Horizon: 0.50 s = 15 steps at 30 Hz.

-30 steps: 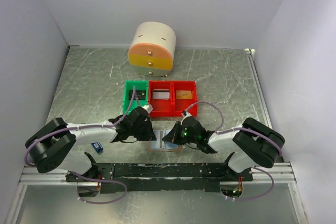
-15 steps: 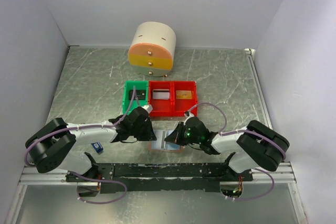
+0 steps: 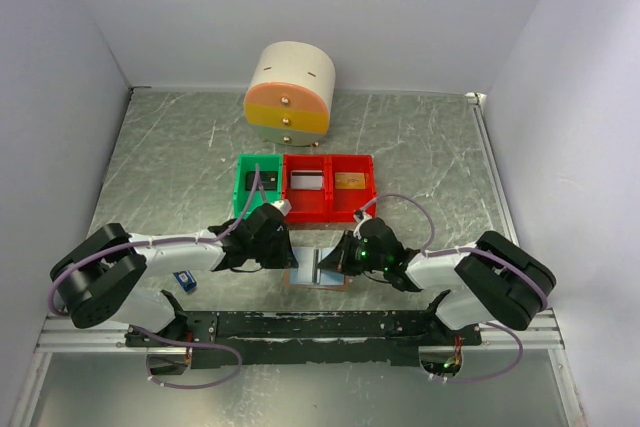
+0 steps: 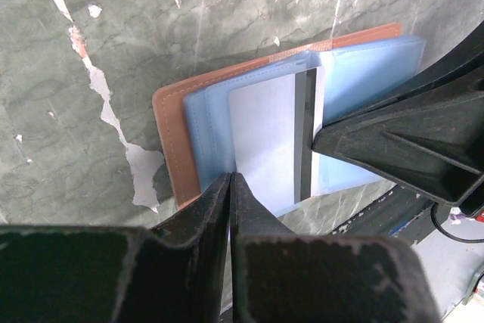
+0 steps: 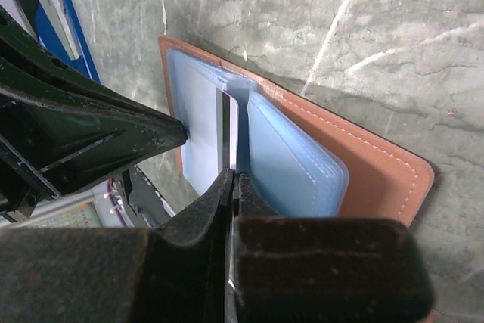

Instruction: Take the credit cards out of the card holder

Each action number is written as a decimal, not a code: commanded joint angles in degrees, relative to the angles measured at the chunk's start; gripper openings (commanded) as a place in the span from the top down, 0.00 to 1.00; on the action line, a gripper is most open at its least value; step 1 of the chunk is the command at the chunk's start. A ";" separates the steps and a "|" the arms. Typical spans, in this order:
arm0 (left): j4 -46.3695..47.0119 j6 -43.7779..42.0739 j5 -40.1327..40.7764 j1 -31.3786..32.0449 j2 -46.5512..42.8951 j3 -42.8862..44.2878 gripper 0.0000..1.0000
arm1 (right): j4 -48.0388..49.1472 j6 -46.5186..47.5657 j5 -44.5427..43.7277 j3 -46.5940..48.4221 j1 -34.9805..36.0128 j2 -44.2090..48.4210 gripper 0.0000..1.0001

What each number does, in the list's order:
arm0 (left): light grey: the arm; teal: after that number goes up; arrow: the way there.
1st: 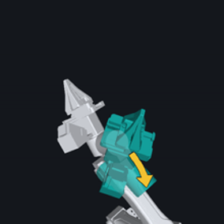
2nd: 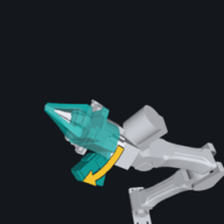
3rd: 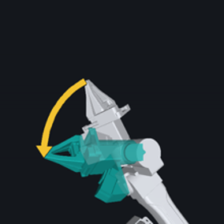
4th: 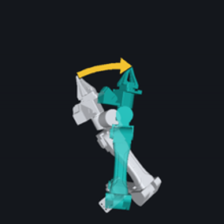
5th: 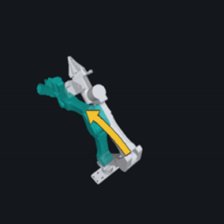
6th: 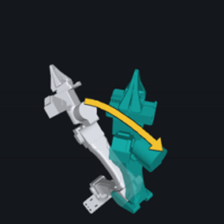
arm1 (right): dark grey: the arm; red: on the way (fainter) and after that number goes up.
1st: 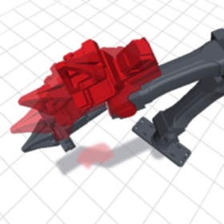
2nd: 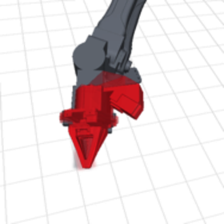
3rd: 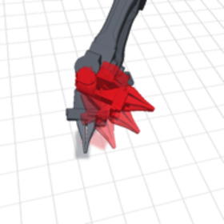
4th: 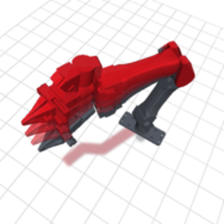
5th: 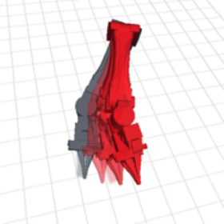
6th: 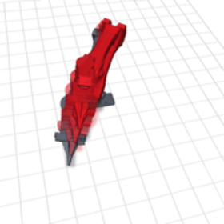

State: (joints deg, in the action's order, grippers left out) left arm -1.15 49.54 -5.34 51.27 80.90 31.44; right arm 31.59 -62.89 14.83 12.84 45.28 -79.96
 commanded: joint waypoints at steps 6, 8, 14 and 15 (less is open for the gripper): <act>-5.98 -1.20 4.78 0.28 2.91 -0.23 0.85 | -4.17 3.12 1.75 0.42 -1.46 1.24 1.00; -5.64 -1.24 4.58 0.28 2.63 -0.39 0.85 | -3.51 2.18 1.27 -0.13 -1.59 1.47 1.00; -5.41 -2.21 3.70 0.24 3.65 0.27 0.87 | 2.80 -0.65 2.18 -1.95 -1.63 -0.63 0.93; -5.42 -2.33 3.60 0.24 4.05 0.43 0.88 | 3.30 -0.91 2.24 -1.81 -1.63 -1.20 0.91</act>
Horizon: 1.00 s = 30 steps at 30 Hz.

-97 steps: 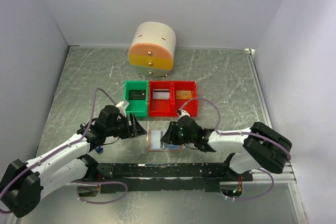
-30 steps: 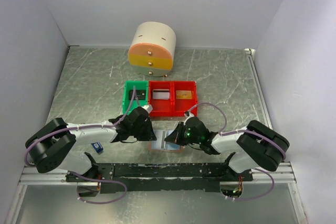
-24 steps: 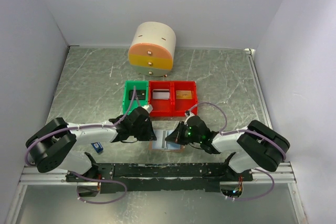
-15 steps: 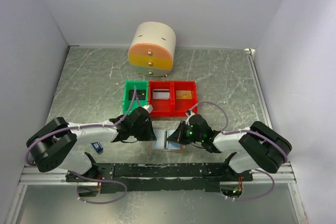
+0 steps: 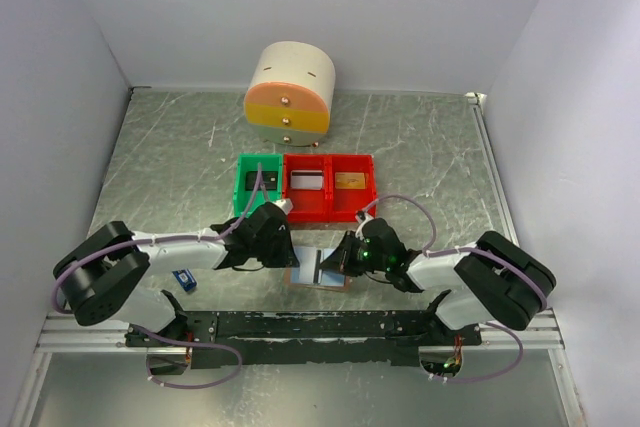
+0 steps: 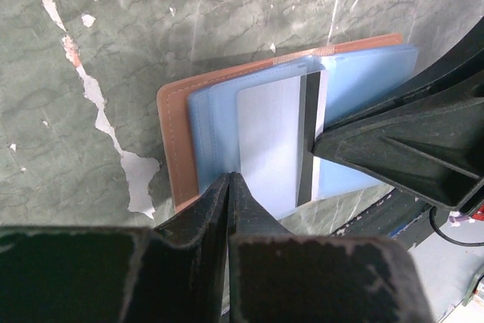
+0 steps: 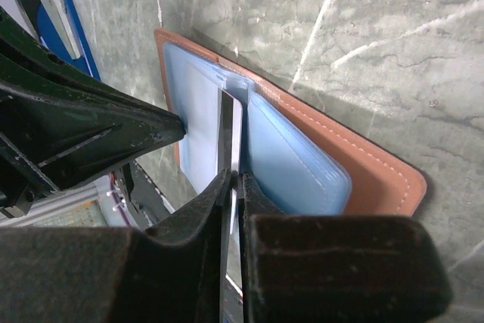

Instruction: Take the credit cards out of the card holder

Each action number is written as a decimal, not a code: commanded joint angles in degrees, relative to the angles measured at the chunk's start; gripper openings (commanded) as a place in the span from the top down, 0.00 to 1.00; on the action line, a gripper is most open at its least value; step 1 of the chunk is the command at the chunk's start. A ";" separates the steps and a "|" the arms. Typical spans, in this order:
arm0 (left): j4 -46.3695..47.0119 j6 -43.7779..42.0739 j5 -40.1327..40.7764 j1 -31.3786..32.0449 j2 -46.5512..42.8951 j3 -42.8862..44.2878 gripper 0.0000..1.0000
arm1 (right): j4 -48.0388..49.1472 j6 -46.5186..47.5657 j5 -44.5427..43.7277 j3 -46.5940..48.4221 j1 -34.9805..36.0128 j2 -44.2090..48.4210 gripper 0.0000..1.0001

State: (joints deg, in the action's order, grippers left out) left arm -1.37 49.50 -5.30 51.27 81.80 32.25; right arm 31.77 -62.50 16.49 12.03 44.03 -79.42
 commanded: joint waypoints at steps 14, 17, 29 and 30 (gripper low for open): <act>-7.16 -2.76 5.19 0.33 3.33 0.70 0.89 | 7.73 -2.41 0.21 -2.31 -1.02 -4.60 0.97; -7.42 -2.74 5.56 0.30 3.15 0.80 0.89 | 5.49 -0.29 0.91 -2.85 -2.20 -2.74 1.00; -5.43 -4.36 4.84 1.39 1.89 0.99 0.86 | 3.39 0.67 3.12 -2.53 -4.97 -1.25 0.84; -5.02 -4.40 4.87 1.67 1.26 0.85 0.85 | 3.49 0.53 3.07 -2.35 -4.97 -1.53 0.83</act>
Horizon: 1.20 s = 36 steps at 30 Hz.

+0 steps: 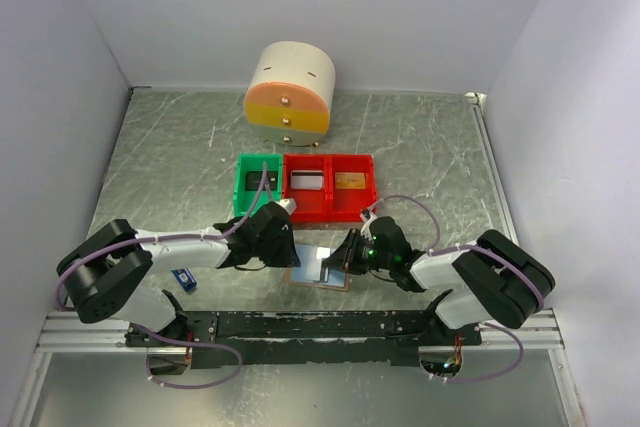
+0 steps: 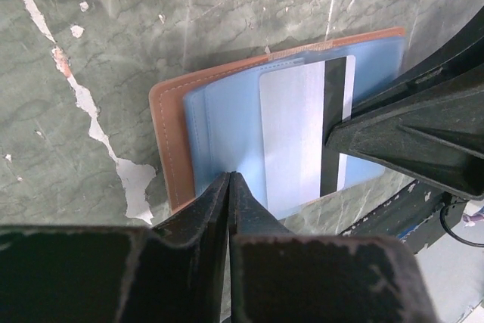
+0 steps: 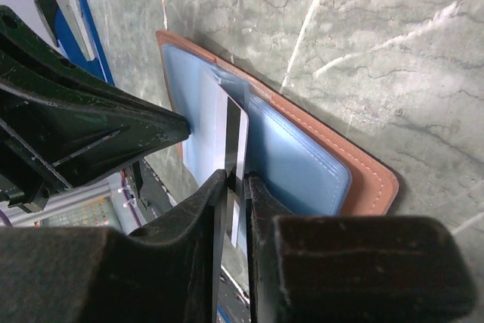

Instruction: Take the credit cards out of the card holder

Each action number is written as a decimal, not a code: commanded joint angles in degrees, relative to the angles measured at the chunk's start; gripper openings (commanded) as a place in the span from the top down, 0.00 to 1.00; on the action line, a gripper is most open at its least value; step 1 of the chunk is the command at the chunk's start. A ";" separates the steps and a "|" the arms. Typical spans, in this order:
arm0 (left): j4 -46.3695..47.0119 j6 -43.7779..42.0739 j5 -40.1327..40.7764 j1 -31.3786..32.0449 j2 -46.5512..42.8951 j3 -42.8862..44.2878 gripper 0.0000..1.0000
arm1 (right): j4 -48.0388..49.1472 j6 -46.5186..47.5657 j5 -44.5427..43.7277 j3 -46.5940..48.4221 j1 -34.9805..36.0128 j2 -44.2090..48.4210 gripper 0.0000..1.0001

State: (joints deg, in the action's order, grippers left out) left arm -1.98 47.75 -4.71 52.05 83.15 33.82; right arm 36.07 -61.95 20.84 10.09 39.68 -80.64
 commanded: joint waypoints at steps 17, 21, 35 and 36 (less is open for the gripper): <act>7.45 -2.29 2.63 4.18 -5.27 -3.82 0.78 | 7.07 -3.56 0.12 -1.75 -1.10 -4.37 0.80; 7.99 -2.20 2.17 4.49 -0.79 -2.66 0.78 | 7.73 -3.50 0.21 -1.85 -1.10 -4.51 0.75; -2.89 -0.78 8.32 5.20 4.59 2.22 0.85 | 9.28 -4.31 1.18 -1.59 -1.09 -5.86 0.84; -3.23 -0.69 8.64 5.20 4.45 2.21 0.85 | 9.76 -4.50 1.28 -1.91 -1.10 -5.83 0.83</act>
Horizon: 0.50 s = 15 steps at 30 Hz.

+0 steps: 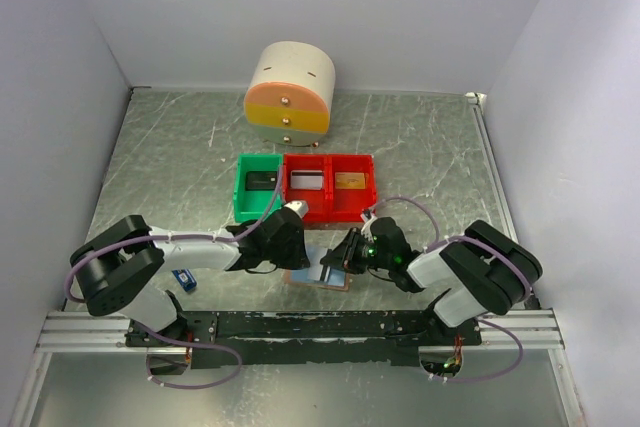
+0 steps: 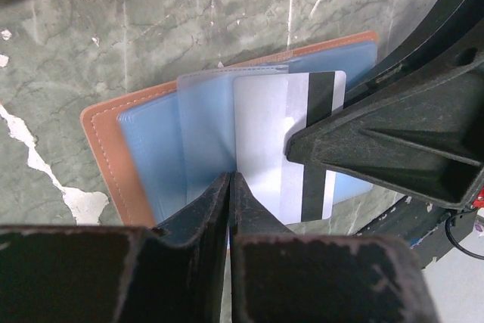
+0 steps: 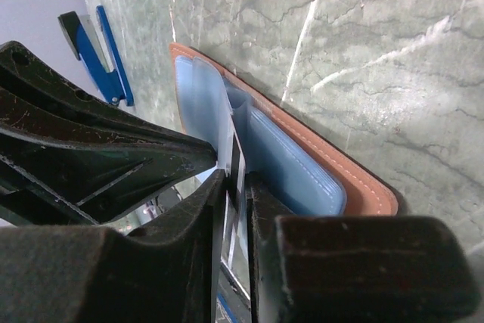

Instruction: Take the credit cards out of the card holder

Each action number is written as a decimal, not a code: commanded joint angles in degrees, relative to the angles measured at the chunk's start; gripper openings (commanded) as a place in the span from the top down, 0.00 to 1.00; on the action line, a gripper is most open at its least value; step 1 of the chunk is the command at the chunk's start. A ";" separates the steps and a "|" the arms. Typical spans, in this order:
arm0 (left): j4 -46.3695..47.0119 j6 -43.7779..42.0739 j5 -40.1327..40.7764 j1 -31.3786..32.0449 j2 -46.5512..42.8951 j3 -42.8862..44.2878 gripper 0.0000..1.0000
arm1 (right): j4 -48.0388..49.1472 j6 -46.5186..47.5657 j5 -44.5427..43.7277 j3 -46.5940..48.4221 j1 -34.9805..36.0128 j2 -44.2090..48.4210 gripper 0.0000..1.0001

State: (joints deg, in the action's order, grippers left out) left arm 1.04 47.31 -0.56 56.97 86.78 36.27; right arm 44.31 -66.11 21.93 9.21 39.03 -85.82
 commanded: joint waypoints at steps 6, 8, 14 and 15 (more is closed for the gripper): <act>-8.43 -0.02 5.76 0.30 1.08 0.52 0.85 | 3.88 -2.38 0.48 -3.33 -0.44 1.11 0.74; -8.53 0.14 5.77 0.28 1.44 0.64 0.85 | 3.58 -2.59 0.45 -3.72 -0.44 2.01 0.74; -8.09 0.07 5.30 0.29 2.08 0.79 0.86 | 2.23 -2.35 0.17 -3.93 -0.38 3.30 0.83; -8.11 -0.01 5.30 0.27 2.07 0.89 0.86 | 2.32 -2.39 0.25 -3.78 -0.42 3.03 0.83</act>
State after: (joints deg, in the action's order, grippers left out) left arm -1.34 48.36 1.30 57.17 86.74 37.23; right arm 46.76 -68.40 22.52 5.91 38.96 -83.31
